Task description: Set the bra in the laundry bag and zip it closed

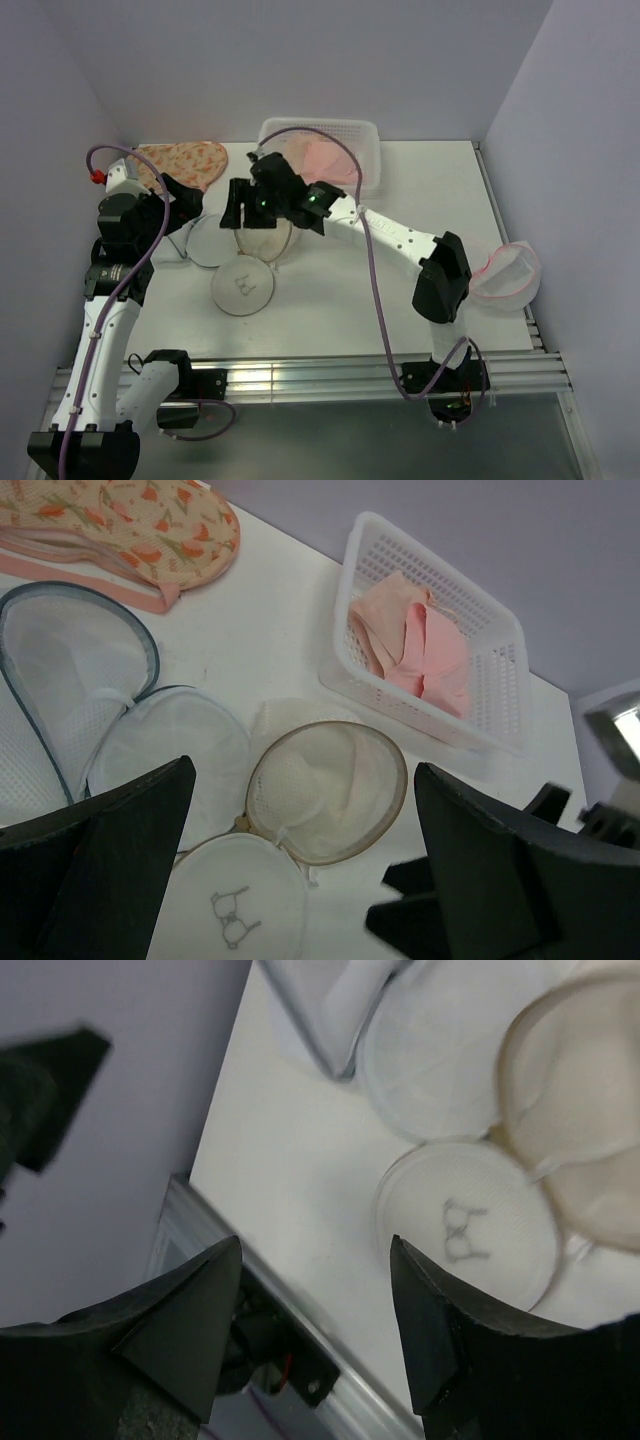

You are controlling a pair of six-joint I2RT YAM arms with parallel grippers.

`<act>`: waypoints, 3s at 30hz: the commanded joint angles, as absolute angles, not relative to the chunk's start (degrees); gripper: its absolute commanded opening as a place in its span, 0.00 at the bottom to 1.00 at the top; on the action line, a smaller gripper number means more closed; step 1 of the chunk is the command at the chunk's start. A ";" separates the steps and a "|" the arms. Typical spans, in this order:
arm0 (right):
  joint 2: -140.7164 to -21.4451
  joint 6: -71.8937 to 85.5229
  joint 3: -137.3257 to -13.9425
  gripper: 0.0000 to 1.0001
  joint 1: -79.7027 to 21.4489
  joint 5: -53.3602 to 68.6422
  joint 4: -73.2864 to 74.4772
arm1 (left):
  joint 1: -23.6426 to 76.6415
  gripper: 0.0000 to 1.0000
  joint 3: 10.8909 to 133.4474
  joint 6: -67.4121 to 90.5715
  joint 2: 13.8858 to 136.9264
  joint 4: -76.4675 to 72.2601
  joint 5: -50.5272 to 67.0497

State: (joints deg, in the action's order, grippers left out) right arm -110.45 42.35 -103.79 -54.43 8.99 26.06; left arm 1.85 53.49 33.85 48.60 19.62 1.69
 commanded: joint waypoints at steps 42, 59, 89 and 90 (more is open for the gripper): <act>-144.49 28.30 -138.95 0.77 -21.88 -13.89 35.07 | 1.58 0.99 53.79 34.54 51.15 17.14 7.65; -140.64 29.18 -130.27 0.06 -22.24 -12.74 29.28 | 1.49 0.99 53.61 34.63 51.59 17.14 7.47; -100.39 24.00 -111.11 0.00 -29.87 -20.38 19.96 | 1.49 0.99 53.61 34.45 50.98 16.88 7.47; -98.89 23.65 -109.61 0.00 -30.49 -21.17 19.43 | 1.49 0.99 53.70 34.54 50.89 16.96 7.64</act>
State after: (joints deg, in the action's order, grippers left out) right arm -105.60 25.50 -112.27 -28.58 -17.45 23.31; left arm 1.78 53.47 34.17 51.96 19.29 6.48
